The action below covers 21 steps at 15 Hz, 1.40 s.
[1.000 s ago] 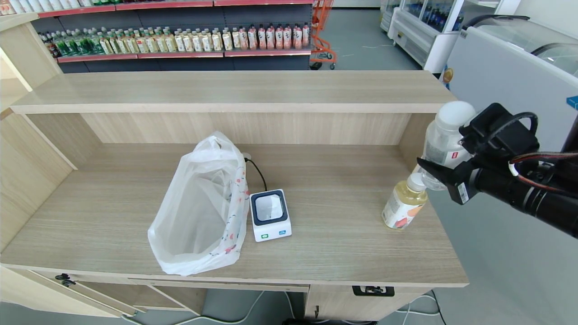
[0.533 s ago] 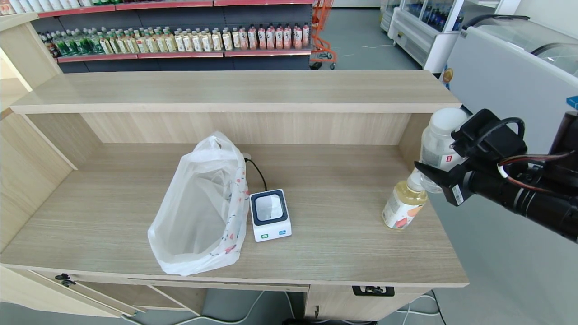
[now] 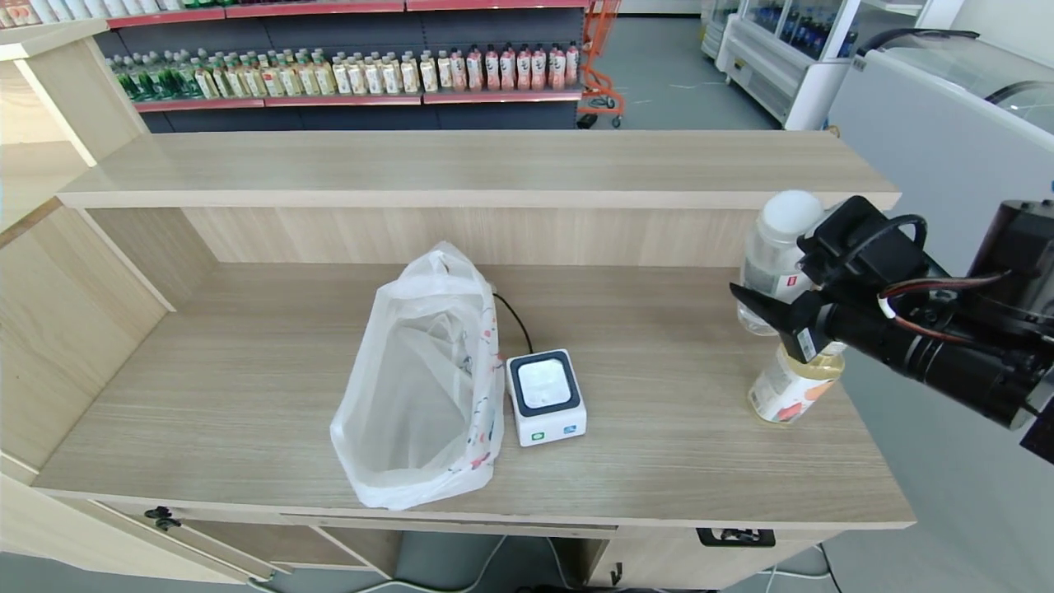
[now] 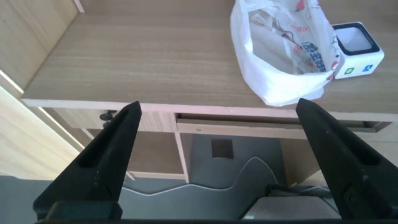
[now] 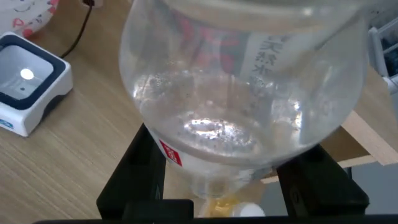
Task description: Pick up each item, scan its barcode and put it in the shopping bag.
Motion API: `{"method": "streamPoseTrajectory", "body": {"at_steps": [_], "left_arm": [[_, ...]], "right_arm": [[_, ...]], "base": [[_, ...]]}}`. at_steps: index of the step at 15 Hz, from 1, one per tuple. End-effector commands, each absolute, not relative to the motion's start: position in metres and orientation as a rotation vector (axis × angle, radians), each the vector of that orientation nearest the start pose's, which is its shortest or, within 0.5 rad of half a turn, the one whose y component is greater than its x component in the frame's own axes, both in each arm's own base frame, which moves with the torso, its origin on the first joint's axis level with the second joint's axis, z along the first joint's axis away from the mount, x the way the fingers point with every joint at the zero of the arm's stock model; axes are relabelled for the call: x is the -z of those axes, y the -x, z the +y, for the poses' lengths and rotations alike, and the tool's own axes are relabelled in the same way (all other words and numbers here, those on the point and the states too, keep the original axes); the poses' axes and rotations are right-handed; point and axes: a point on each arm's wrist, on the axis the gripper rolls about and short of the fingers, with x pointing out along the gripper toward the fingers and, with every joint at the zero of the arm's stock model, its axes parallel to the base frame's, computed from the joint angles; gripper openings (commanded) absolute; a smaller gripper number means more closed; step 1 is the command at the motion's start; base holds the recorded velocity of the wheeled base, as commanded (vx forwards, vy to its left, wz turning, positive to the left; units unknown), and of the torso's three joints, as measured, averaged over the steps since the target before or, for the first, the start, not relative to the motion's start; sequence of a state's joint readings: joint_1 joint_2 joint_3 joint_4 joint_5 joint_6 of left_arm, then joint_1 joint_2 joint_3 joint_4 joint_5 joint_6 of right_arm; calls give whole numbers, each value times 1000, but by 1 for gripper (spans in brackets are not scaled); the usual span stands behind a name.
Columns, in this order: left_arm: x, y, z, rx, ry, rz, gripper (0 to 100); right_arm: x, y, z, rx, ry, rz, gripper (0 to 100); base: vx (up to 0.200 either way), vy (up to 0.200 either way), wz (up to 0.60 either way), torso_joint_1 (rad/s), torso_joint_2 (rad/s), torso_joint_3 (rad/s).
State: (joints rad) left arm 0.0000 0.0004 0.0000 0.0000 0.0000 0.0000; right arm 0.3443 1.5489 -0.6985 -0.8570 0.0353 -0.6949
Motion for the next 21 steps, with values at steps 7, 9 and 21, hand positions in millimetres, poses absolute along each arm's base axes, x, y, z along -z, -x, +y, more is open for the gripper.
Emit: {"method": "streamPoseTrajectory", "body": {"at_steps": [7,9,21], "left_arm": [[-75,23,0,0,0,0,100],[-75,23,0,0,0,0,100],[-76,23,0,0,0,2,100]], "right_arm": [[-201,-315,119,-617,688,-316,0],[-187,-326,124,-648,685,-350,0],[-119,-354,132,-776,719,-406,0]], "base": [[0,171,0,3,3,2],[0,0,0,0,0,0],[0,0,0,0,0,0]]}}
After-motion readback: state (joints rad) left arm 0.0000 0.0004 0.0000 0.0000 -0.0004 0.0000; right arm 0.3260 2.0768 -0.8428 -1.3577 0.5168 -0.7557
